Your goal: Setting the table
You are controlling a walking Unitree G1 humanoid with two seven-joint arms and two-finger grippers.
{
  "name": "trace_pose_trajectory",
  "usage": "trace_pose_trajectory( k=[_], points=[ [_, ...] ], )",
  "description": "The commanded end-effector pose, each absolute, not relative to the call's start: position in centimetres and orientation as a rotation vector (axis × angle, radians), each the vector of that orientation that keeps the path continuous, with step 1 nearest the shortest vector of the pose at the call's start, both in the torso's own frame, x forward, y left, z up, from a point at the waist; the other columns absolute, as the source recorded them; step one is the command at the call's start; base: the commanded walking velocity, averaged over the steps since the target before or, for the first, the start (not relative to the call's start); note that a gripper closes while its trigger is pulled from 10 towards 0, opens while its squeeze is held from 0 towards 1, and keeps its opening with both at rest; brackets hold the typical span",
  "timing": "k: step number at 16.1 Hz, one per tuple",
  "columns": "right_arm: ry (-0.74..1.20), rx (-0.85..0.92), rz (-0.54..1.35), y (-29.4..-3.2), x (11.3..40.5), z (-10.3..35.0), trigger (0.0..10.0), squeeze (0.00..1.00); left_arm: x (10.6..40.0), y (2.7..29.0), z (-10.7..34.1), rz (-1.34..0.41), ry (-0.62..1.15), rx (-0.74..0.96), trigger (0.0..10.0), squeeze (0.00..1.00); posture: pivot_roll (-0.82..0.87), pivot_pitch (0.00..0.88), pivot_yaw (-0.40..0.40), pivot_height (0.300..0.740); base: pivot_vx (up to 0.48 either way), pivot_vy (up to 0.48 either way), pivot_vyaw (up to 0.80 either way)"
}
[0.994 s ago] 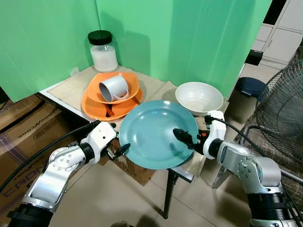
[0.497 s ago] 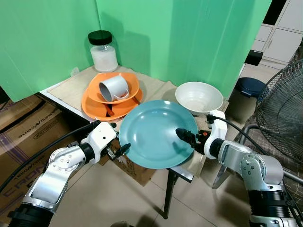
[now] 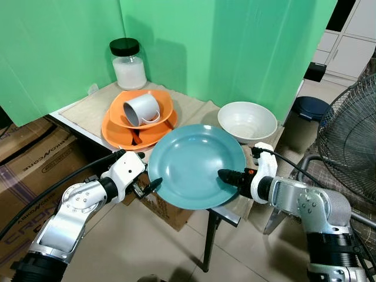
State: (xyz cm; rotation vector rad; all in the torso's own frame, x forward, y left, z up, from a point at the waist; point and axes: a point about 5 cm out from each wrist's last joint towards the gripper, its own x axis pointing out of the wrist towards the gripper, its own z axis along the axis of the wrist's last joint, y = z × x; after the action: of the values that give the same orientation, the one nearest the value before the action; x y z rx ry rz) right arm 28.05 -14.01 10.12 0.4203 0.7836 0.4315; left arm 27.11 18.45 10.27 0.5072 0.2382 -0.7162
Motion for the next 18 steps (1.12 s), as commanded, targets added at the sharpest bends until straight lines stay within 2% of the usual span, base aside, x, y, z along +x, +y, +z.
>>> trace_pose_trajectory(
  k=[1,9,13,16,18],
  points=[
    [0.795,0.422,0.429,-14.0,28.2,10.5,0.0,0.00,27.1,18.3,9.8,-0.722,0.254,0.517,10.0,0.00,0.04,0.000,0.015,0.740,0.000,0.000,0.00],
    [0.794,0.401,0.425,-13.9,28.3,10.6,0.0,0.00,27.3,18.1,9.9,-0.720,0.242,0.520,10.0,0.00,0.04,0.000,0.014,0.740,0.000,0.000,0.00],
    [0.703,0.423,0.479,-13.9,28.2,11.4,0.0,0.00,27.6,17.7,10.6,-0.705,0.203,0.519,10.0,0.00,0.04,0.000,0.018,0.740,0.000,0.000,0.00],
    [0.597,0.471,0.522,-14.0,28.1,13.3,0.0,0.00,28.6,17.6,13.1,-0.620,0.069,0.475,10.0,0.00,0.04,0.000,0.016,0.740,0.000,0.000,0.00],
    [0.502,0.539,0.496,-15.0,27.7,15.3,0.0,0.00,29.1,17.4,17.1,-0.563,-0.091,0.352,10.0,0.00,0.04,0.000,0.015,0.740,0.000,0.000,0.00]
  ],
)
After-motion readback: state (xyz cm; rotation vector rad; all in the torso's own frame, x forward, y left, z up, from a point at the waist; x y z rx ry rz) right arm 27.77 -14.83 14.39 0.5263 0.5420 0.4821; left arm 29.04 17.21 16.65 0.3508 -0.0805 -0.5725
